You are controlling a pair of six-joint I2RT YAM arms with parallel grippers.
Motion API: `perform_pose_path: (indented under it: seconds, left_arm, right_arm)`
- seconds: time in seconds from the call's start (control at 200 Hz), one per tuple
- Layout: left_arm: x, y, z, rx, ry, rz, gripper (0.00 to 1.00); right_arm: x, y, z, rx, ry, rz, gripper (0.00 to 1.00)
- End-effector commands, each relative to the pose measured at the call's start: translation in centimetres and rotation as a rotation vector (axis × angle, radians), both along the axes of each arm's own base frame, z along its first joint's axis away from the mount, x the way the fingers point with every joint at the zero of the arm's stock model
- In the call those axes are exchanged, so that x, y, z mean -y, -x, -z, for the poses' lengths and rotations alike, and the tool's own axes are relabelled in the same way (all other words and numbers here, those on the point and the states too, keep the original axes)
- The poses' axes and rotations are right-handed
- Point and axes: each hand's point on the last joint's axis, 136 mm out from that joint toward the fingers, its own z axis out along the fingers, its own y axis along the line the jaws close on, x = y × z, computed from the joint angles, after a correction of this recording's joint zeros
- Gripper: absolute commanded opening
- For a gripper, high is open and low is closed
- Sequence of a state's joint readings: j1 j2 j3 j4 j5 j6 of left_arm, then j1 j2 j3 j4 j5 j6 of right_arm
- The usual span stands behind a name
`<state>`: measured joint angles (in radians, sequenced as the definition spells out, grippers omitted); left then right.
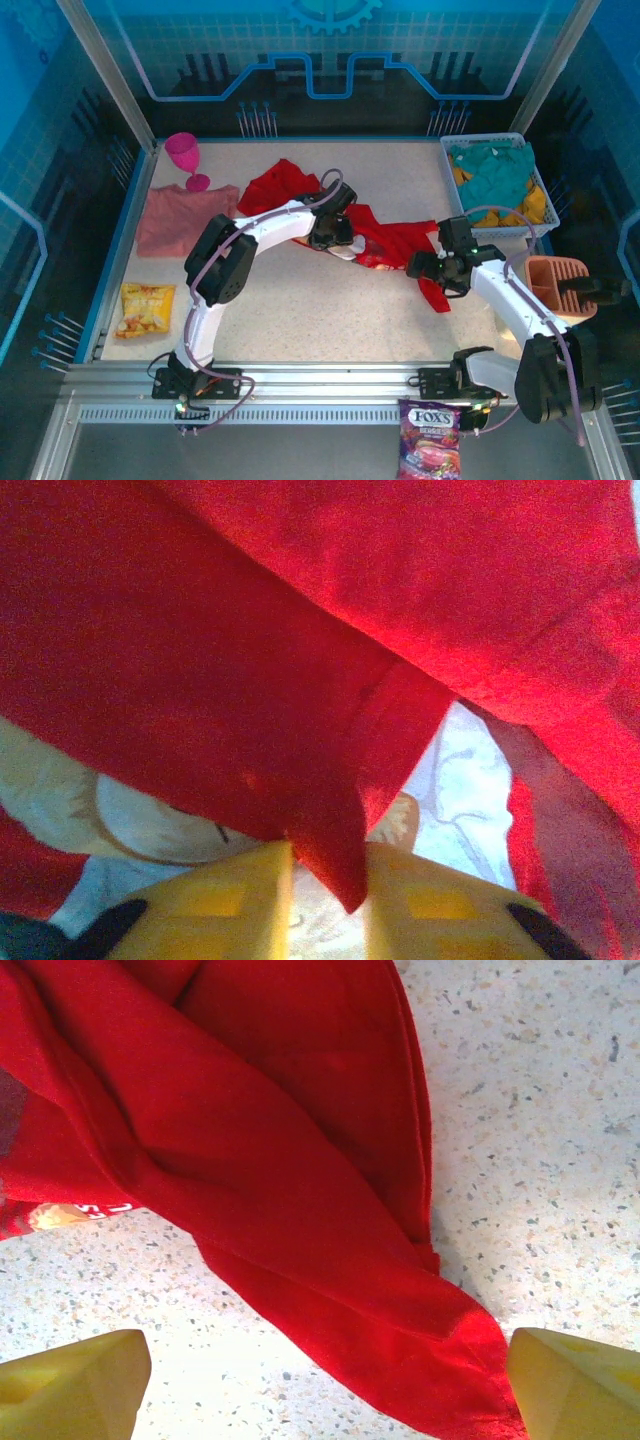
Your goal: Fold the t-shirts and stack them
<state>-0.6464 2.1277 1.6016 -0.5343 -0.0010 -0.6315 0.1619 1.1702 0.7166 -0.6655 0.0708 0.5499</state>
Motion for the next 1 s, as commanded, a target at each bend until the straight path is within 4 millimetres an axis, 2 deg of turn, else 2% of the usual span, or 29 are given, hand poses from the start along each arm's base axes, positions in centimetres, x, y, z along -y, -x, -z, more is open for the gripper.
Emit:
perform_pose_path:
  seconds: [0.0,0.05,0.185,0.305,0.465,0.605,0.755,0.886,0.906,0.996]
  left_arm:
    - [-0.4,-0.9,-0.9,0.039,-0.062,0.020,0.10]
    - [-0.7,-1.7,-2.2,0.070,-0.081,0.032,0.00]
    - [-1.2,-3.7,-8.0,0.175,-0.131,0.090,0.00]
    - [-2.9,-4.1,-14.0,0.265,-0.207,0.137,0.00]
    - [-6.8,-2.3,-21.3,0.363,-0.270,0.157,0.00]
    - [-11.4,0.3,-27.2,0.476,-0.315,0.124,0.00]
    - [-16.4,3.1,-32.7,0.587,-0.288,0.048,0.00]
    - [-20.1,5.1,-36.9,0.703,-0.294,-0.012,0.00]
    - [-20.4,5.1,-37.3,0.713,-0.286,-0.019,0.00]
    - [-21.3,4.6,-38.2,0.728,-0.252,-0.044,0.00]
  right_arm:
    - [0.8,1.1,0.5,-0.038,0.013,0.030,0.91]
    - [0.7,1.4,0.8,-0.054,0.011,0.027,0.91]
    - [0.7,1.5,1.7,-0.082,0.026,0.017,0.92]
    - [1.4,0.7,2.4,-0.084,0.079,0.024,0.89]
    - [1.1,0.1,3.8,-0.124,0.072,-0.003,0.72]
    - [1.0,-0.4,3.8,-0.125,0.073,-0.009,0.38]
    - [2.3,-1.4,1.1,-0.068,0.154,0.023,0.03]
    - [2.3,-3.0,-2.2,0.018,0.195,0.001,0.00]
    - [2.1,-4.0,-3.6,0.057,0.193,0.000,0.00]
    - [1.8,-6.6,-6.7,0.139,0.203,0.004,0.00]
